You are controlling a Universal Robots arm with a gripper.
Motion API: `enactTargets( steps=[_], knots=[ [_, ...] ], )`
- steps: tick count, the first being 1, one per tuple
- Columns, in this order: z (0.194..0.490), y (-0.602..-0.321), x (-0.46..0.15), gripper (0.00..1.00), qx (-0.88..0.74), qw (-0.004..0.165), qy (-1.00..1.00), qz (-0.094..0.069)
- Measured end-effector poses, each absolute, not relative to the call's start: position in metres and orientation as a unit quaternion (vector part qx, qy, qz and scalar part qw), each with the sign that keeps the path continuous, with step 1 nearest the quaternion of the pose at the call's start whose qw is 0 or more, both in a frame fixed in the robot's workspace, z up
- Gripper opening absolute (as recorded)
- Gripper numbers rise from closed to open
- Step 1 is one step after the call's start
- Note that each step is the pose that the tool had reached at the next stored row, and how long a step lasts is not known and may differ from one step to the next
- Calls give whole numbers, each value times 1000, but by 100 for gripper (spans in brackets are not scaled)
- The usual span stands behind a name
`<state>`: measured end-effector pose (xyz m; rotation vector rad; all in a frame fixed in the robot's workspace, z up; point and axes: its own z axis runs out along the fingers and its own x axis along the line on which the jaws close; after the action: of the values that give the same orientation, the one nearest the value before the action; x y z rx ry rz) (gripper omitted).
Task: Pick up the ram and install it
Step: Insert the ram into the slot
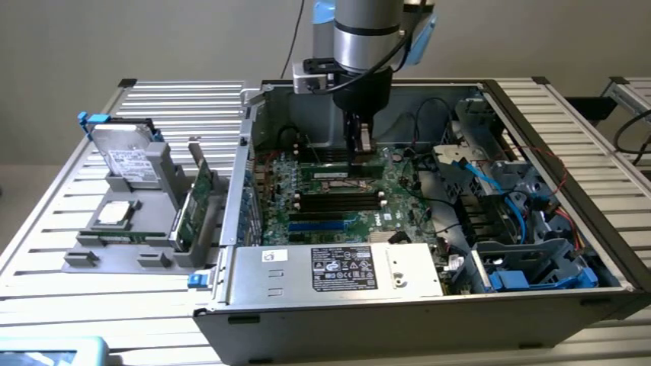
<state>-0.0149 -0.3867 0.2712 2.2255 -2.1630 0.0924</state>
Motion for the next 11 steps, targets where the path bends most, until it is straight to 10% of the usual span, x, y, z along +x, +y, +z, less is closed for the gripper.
enactTargets(
  steps=[11],
  knots=[
    [262,-393,-15,13,717,18,-697,30]
  ],
)
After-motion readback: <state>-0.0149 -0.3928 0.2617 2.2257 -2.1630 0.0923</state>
